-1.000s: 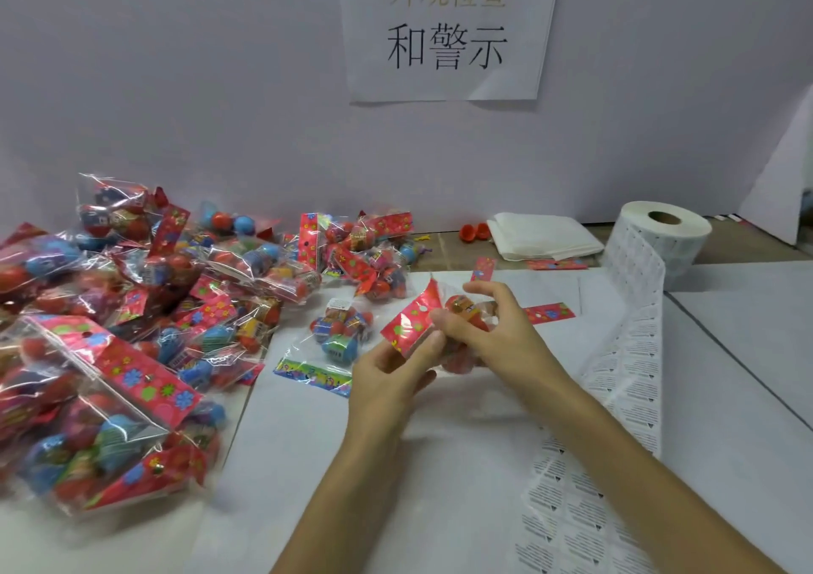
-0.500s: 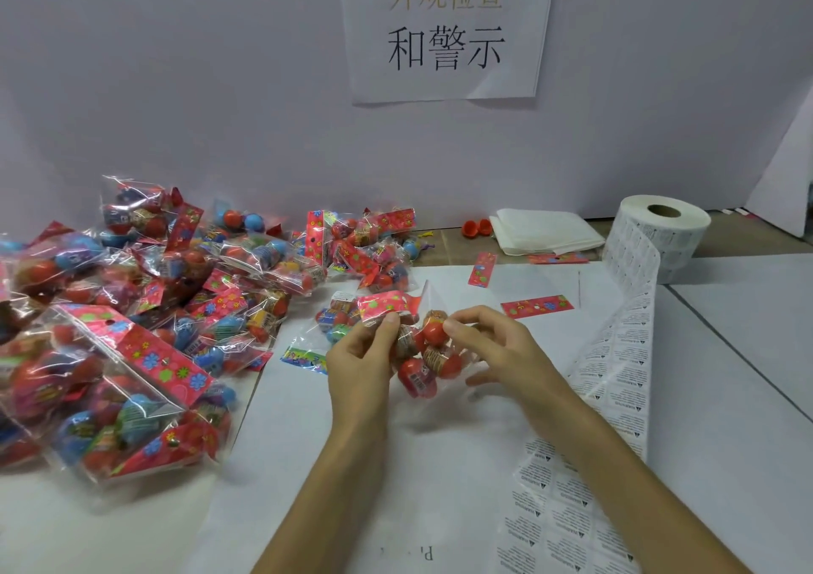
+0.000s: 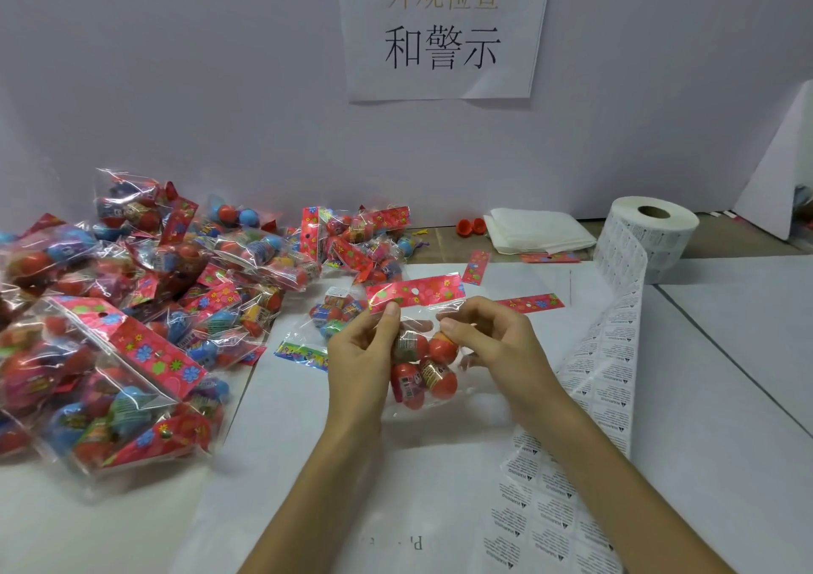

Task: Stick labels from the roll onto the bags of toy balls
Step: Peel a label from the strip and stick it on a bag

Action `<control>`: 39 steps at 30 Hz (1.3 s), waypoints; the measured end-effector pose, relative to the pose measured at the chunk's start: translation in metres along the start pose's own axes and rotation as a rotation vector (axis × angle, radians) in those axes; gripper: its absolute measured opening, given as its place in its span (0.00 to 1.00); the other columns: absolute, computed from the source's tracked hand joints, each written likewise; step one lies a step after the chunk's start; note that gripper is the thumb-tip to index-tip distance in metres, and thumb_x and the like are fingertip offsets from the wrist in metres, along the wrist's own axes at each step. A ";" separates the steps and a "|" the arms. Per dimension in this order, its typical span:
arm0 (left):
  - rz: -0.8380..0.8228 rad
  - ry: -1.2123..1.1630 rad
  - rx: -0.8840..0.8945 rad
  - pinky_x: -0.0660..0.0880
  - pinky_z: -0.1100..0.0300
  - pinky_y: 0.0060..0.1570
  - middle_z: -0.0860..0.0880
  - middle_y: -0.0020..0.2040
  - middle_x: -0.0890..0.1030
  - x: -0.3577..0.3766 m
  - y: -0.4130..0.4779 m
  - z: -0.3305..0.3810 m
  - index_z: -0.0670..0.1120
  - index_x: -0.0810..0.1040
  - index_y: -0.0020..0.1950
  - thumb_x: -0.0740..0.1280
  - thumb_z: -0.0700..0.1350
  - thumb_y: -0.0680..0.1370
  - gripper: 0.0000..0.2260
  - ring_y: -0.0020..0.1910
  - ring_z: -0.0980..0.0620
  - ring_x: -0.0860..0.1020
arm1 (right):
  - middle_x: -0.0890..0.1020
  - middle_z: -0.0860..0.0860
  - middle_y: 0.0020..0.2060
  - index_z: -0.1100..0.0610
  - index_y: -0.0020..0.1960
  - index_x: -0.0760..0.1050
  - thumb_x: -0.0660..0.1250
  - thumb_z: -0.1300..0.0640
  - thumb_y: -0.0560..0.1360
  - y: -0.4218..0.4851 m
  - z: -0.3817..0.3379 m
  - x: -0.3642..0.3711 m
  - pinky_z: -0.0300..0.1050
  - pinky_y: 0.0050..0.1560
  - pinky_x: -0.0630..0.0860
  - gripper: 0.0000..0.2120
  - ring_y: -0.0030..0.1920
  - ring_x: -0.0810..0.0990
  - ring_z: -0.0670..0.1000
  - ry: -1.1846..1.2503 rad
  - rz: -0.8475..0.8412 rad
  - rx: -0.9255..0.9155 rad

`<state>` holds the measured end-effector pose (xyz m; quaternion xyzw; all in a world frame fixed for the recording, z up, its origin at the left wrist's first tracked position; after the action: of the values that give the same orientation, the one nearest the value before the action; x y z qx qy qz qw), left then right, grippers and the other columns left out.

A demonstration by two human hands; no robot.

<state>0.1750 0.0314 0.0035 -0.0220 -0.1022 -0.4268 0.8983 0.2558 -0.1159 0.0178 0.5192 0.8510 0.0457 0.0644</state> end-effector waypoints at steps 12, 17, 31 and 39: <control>-0.270 -0.008 -0.135 0.81 0.53 0.43 0.42 0.50 0.86 0.016 -0.002 -0.012 0.47 0.81 0.60 0.79 0.48 0.73 0.17 0.49 0.43 0.86 | 0.83 0.48 0.37 0.56 0.45 0.83 0.73 0.63 0.76 0.001 0.002 -0.016 0.43 0.34 0.80 0.03 0.39 0.82 0.48 0.007 0.143 -0.042; -0.361 -0.009 -0.197 0.83 0.53 0.47 0.40 0.51 0.86 0.024 -0.007 -0.018 0.44 0.81 0.60 0.80 0.44 0.71 0.19 0.47 0.41 0.86 | 0.82 0.45 0.34 0.56 0.43 0.81 0.72 0.62 0.77 0.004 0.001 -0.021 0.47 0.34 0.81 0.05 0.38 0.82 0.46 0.017 0.204 -0.064; -0.224 0.015 -0.147 0.82 0.60 0.39 0.40 0.45 0.86 0.010 0.001 -0.017 0.45 0.84 0.56 0.74 0.36 0.75 0.10 0.40 0.46 0.87 | 0.85 0.49 0.48 0.53 0.56 0.79 0.73 0.61 0.76 0.002 0.011 -0.001 0.41 0.41 0.80 0.10 0.47 0.84 0.47 0.090 0.005 0.078; -0.213 0.064 -0.139 0.78 0.64 0.36 0.45 0.45 0.87 0.010 0.004 -0.016 0.47 0.83 0.54 0.80 0.38 0.65 0.19 0.42 0.49 0.85 | 0.84 0.53 0.48 0.57 0.55 0.80 0.72 0.61 0.77 0.002 0.006 -0.002 0.47 0.43 0.81 0.07 0.47 0.84 0.49 0.095 -0.013 0.046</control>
<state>0.1863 0.0242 -0.0096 -0.0597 -0.0454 -0.5264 0.8469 0.2590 -0.1169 0.0124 0.5121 0.8574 0.0502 0.0122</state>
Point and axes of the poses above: each hand's wrist, its own y-axis towards the middle knuckle, its own x-axis out of the palm, z = x × y, the point moved 8 cm from there along y, towards the middle knuckle
